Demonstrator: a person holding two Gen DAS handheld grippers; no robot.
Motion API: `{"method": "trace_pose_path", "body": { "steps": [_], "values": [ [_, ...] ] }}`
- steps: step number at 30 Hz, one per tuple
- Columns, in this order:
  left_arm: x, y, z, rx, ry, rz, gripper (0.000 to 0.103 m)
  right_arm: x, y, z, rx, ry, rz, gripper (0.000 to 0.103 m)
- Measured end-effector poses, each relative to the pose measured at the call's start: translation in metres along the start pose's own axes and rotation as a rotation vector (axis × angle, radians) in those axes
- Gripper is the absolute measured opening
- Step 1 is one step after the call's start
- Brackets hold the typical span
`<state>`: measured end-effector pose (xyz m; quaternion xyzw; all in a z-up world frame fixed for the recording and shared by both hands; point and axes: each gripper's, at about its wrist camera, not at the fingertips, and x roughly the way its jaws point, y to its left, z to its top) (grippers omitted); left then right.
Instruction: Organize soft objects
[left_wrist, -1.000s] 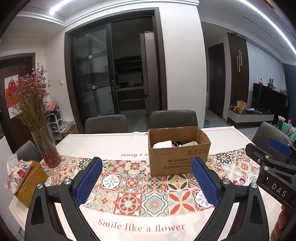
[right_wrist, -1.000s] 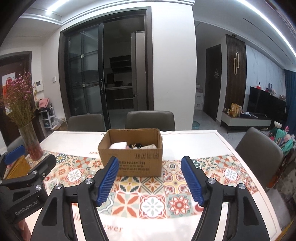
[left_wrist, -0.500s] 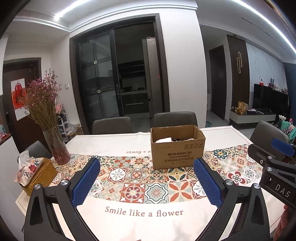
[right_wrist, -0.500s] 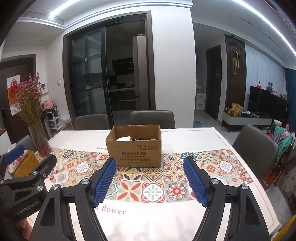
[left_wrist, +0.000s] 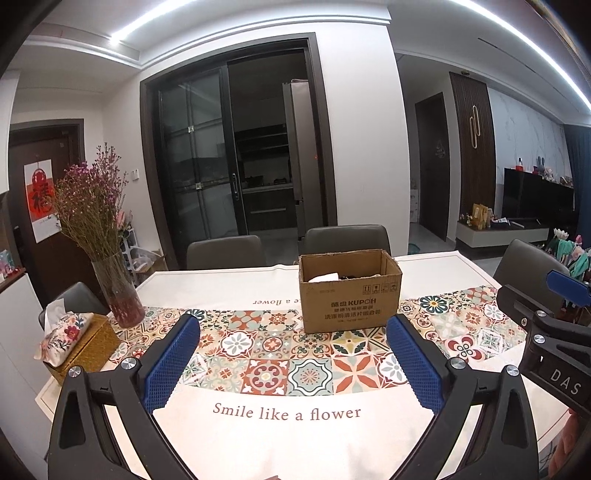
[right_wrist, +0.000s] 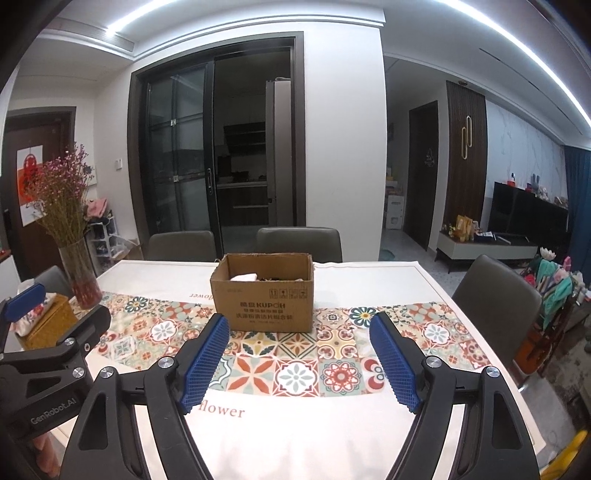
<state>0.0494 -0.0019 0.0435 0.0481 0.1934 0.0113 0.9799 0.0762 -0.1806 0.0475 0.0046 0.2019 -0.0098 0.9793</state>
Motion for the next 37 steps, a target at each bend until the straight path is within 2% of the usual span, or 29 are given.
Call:
{"method": "trace_pose_path", "body": {
  "steps": [37],
  "values": [
    [-0.016, -0.009, -0.005, 0.024, -0.034, 0.015, 0.103, -0.007, -0.013, -0.013, 0.035, 0.029, 0.009, 0.079]
  ]
}}
